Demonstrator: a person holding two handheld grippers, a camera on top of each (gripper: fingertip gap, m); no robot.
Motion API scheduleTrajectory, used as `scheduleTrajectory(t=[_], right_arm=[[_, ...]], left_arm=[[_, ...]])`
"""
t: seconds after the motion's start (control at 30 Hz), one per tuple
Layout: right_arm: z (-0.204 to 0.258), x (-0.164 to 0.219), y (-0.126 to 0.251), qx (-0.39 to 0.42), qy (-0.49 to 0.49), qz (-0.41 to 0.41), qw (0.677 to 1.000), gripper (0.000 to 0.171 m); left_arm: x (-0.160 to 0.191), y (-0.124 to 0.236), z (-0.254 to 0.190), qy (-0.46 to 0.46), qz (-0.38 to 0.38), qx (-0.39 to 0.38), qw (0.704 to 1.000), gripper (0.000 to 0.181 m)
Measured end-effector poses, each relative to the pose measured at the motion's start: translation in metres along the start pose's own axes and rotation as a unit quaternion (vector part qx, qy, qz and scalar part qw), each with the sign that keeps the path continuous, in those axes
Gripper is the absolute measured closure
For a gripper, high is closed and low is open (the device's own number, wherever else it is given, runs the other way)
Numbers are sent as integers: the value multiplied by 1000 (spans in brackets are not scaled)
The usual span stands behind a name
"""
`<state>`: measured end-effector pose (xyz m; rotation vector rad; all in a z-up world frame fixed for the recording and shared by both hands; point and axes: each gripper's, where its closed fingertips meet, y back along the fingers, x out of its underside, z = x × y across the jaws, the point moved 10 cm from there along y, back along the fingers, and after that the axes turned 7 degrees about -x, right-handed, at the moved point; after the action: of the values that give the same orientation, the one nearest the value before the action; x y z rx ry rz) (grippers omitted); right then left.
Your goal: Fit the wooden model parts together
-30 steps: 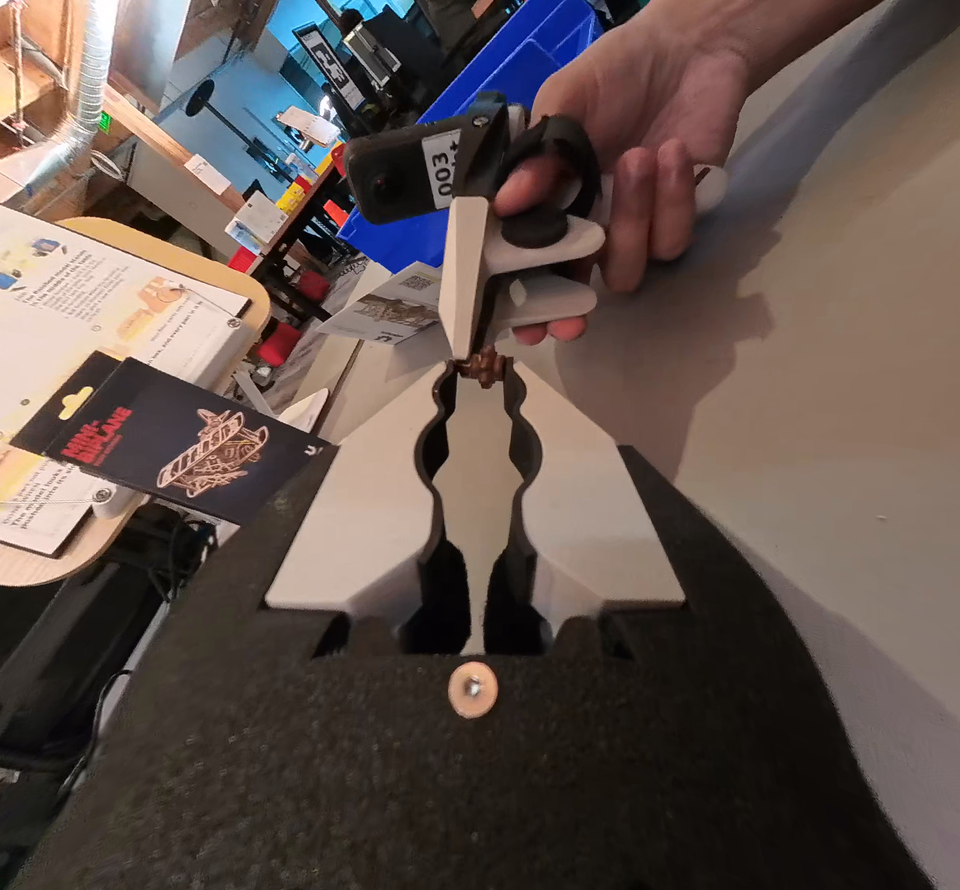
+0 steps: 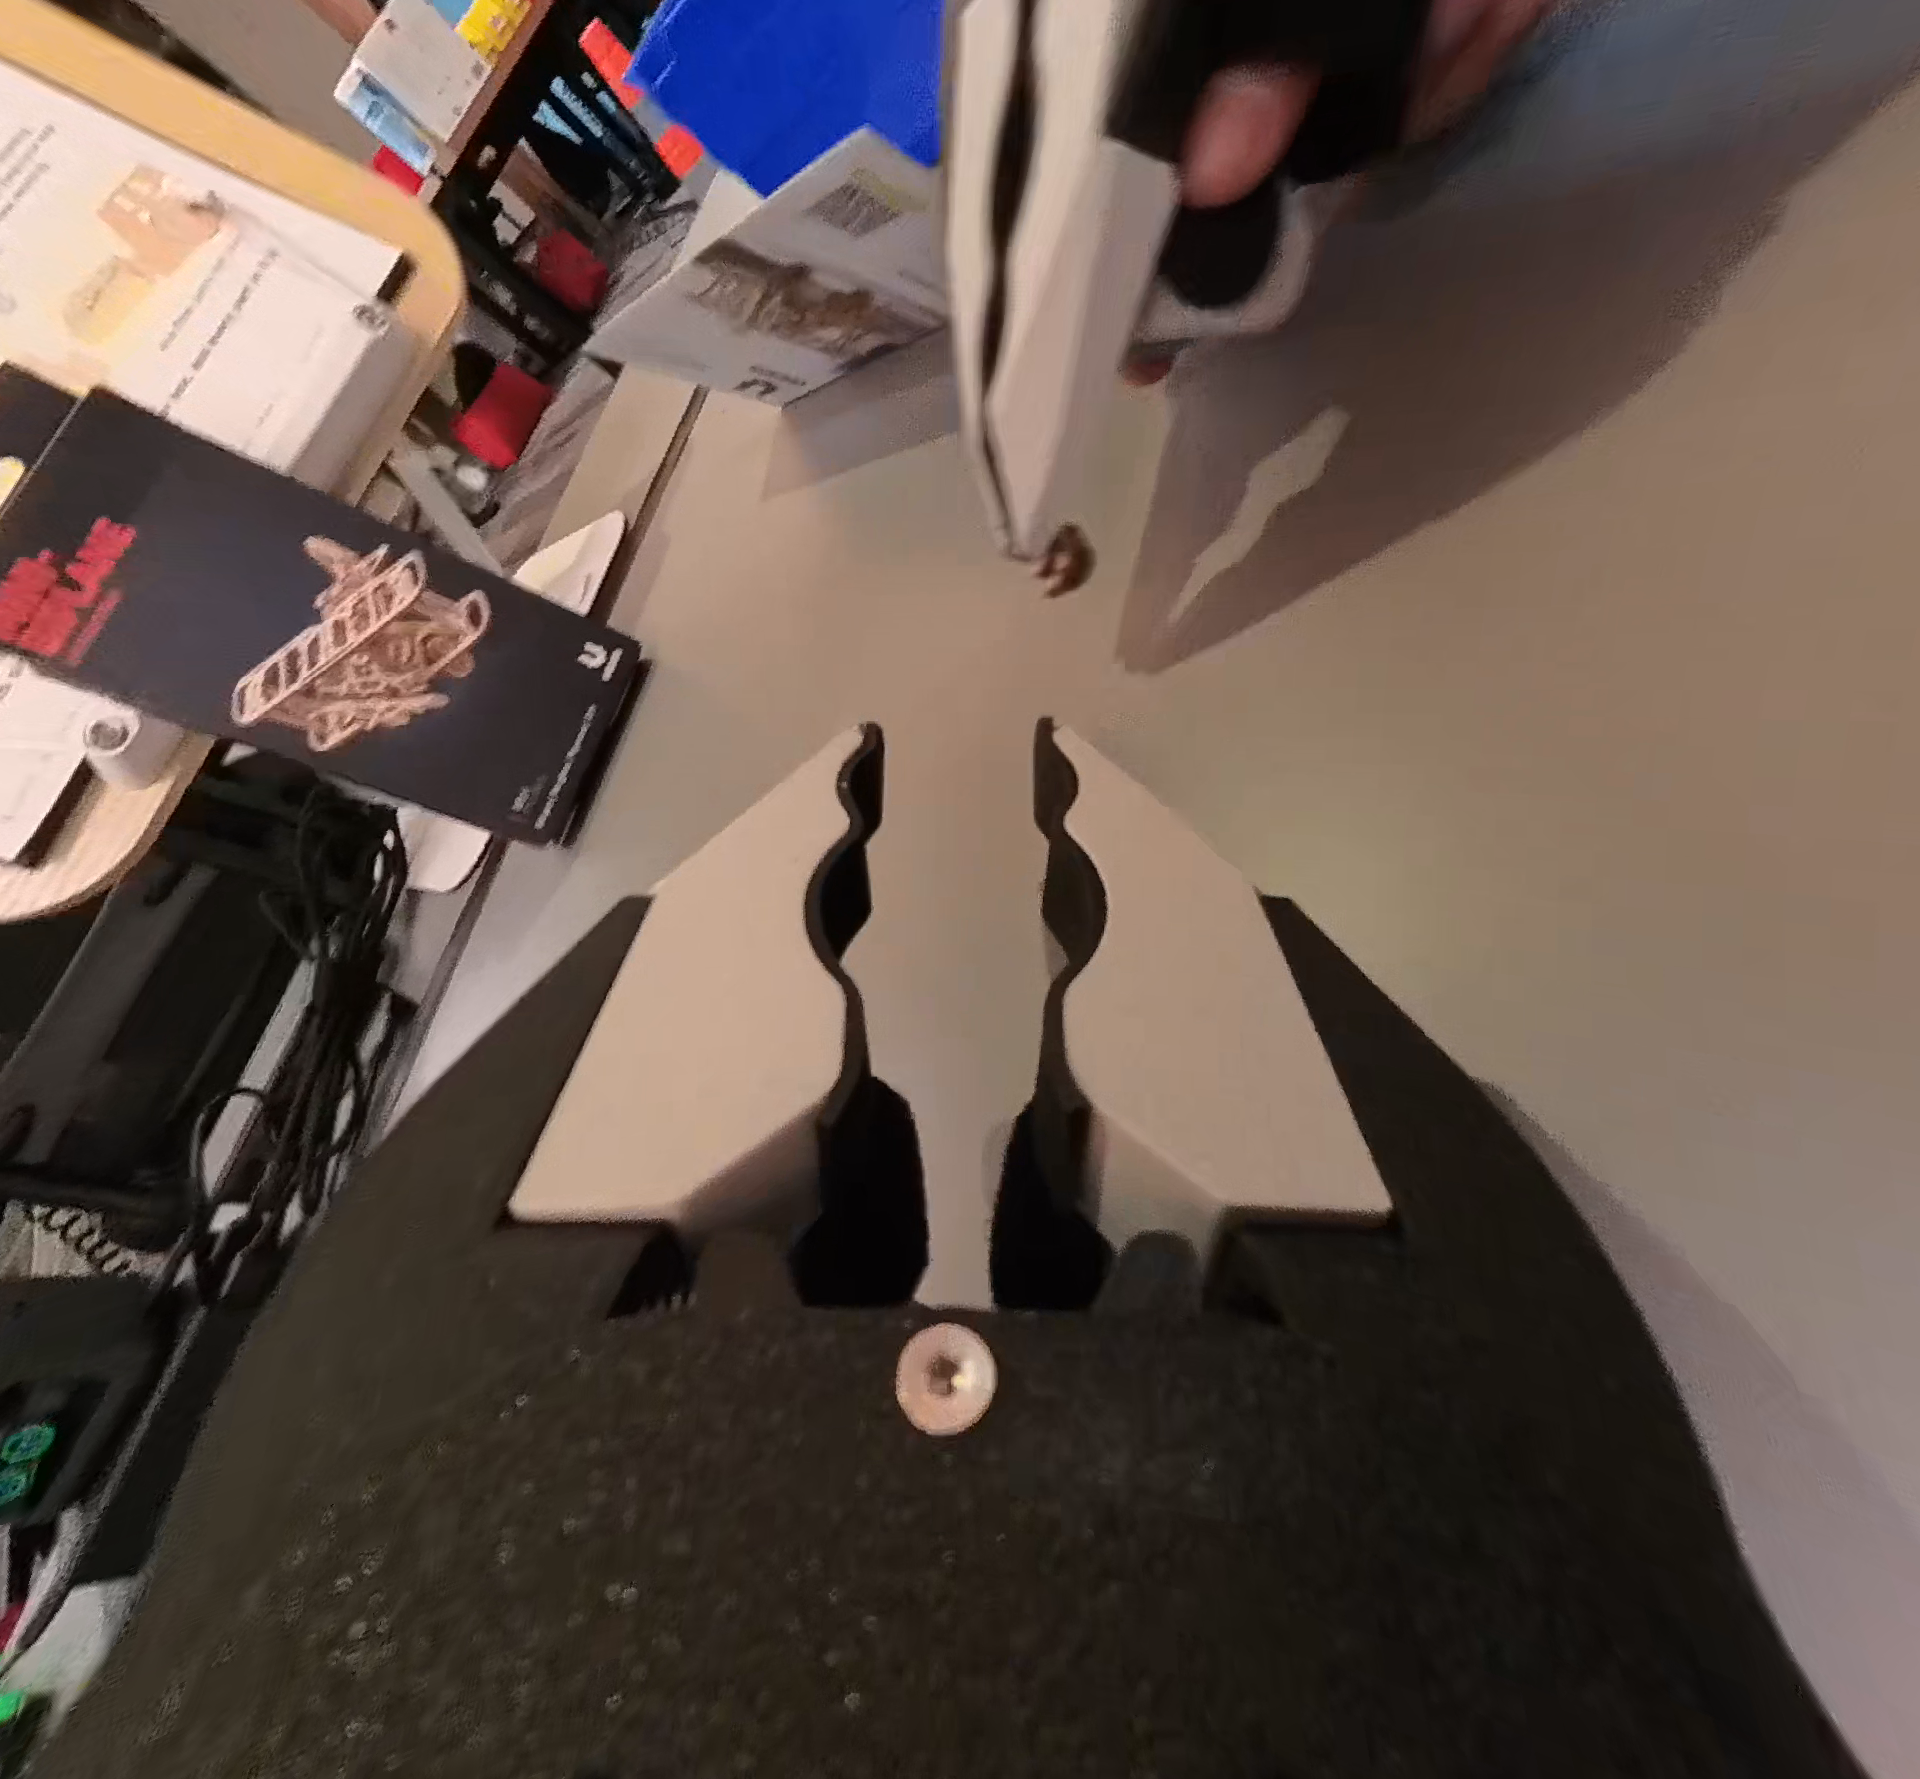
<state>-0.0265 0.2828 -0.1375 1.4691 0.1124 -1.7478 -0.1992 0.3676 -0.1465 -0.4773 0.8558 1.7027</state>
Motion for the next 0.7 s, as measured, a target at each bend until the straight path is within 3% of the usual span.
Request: scheduleTrajectory(t=[0.17, 0.4, 0.7], right_arm=[[-1, 6, -3, 54, 61, 97, 992, 169], [2, 7, 5, 64, 92, 129, 985, 169], [6, 20, 13, 89, 140, 93, 982, 168]], left_arm=[[15, 0, 18, 10, 11, -36, 999, 164], [21, -2, 21, -15, 9, -62, 998, 165], [21, -1, 23, -9, 0, -66, 998, 167]])
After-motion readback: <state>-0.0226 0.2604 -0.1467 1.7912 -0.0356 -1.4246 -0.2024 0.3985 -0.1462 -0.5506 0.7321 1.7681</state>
